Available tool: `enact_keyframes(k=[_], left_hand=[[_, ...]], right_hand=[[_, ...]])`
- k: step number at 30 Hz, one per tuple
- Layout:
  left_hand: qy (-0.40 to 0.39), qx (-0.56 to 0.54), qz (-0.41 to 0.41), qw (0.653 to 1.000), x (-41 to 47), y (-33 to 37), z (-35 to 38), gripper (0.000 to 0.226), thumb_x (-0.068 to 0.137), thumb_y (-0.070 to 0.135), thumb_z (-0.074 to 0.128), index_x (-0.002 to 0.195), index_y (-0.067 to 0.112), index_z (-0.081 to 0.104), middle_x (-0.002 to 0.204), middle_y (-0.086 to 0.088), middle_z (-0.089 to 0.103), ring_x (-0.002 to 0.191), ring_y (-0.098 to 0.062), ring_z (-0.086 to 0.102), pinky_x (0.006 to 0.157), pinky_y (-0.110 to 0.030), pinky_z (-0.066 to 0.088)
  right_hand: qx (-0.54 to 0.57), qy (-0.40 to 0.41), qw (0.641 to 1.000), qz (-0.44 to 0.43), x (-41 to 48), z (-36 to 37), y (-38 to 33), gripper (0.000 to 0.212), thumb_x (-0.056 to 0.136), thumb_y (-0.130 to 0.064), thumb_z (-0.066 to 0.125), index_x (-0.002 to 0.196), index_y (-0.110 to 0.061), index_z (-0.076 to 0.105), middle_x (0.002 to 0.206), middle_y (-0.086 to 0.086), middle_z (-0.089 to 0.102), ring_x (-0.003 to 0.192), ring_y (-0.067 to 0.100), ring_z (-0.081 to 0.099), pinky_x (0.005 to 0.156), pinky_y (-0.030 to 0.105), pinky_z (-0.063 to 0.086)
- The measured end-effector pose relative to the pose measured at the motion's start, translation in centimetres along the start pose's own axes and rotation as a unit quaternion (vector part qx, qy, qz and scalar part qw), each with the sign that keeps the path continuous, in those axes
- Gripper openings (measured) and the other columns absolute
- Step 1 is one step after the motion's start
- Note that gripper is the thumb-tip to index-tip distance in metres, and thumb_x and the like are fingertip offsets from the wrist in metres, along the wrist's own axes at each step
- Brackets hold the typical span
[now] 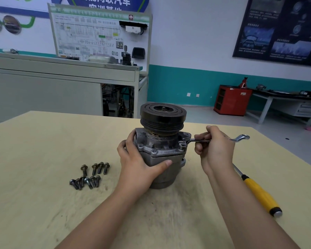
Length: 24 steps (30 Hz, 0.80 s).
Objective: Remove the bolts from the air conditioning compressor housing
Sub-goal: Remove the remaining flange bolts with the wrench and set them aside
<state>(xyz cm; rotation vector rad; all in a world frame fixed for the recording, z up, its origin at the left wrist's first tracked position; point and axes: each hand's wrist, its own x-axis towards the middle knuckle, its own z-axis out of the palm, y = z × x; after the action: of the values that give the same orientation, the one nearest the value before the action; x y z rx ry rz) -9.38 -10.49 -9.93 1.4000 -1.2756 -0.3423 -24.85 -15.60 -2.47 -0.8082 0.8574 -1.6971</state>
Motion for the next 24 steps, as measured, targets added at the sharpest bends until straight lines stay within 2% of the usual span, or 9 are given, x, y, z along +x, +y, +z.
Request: enact_keyframes(k=[6, 13, 18, 21, 24], left_hand=[[-0.003, 0.004, 0.001, 1.000, 0.0, 0.0, -0.1, 0.117, 0.055, 0.054, 0.081, 0.142, 0.044, 0.004, 0.137, 0.015, 0.010, 0.131, -0.010, 0.026, 0.105, -0.020, 0.022], [-0.006, 0.003, 0.002, 1.000, -0.1, -0.1, 0.0, 0.116, 0.054, 0.056, 0.079, 0.140, 0.046, 0.003, 0.134, 0.020, 0.009, 0.133, -0.011, 0.026, 0.104, -0.019, 0.022], [-0.002, 0.006, 0.008, 1.000, -0.1, -0.2, 0.0, 0.115, 0.054, 0.055, 0.080, 0.140, 0.046, 0.004, 0.129, 0.022, 0.009, 0.132, -0.010, 0.026, 0.103, -0.018, 0.022], [-0.002, 0.005, 0.008, 1.000, 0.0, -0.2, 0.0, 0.115, 0.054, 0.055, 0.080, 0.140, 0.046, 0.004, 0.127, 0.022, 0.008, 0.132, -0.009, 0.026, 0.104, -0.019, 0.022], [-0.002, 0.003, 0.009, 1.000, 0.0, -0.2, 0.0, 0.116, 0.054, 0.054, 0.080, 0.141, 0.045, 0.004, 0.122, 0.024, 0.007, 0.130, -0.008, 0.026, 0.103, -0.018, 0.022]], right_hand=[[-0.030, -0.019, 0.996, 0.076, 1.7, 0.6, 0.4, 0.033, 0.094, -0.013, 0.045, 0.063, -0.010, 0.036, 0.040, 0.002, 0.054, 0.025, 0.010, 0.028, 0.033, 0.012, 0.022], [-0.093, -0.044, 0.989, 0.104, 3.1, 1.1, 0.0, 0.036, 0.096, -0.037, 0.051, 0.072, -0.013, 0.043, 0.041, 0.000, 0.057, 0.028, 0.009, 0.041, 0.032, 0.012, 0.031], [0.002, -0.009, 0.994, 0.106, 2.7, 0.9, -0.8, 0.039, 0.098, -0.037, 0.047, 0.068, -0.013, 0.041, 0.049, 0.004, 0.058, 0.027, 0.008, 0.042, 0.033, 0.010, 0.032], [0.030, -0.032, 0.997, 0.057, 1.7, 0.4, -1.4, 0.043, 0.096, -0.039, 0.051, 0.063, -0.012, 0.045, 0.051, 0.002, 0.063, 0.035, 0.009, 0.052, 0.038, 0.012, 0.039], [0.010, -0.065, 0.997, -0.030, 0.2, -0.2, -1.9, 0.039, 0.093, -0.030, 0.057, 0.061, -0.009, 0.052, 0.055, 0.005, 0.065, 0.042, 0.015, 0.059, 0.043, 0.018, 0.047]])
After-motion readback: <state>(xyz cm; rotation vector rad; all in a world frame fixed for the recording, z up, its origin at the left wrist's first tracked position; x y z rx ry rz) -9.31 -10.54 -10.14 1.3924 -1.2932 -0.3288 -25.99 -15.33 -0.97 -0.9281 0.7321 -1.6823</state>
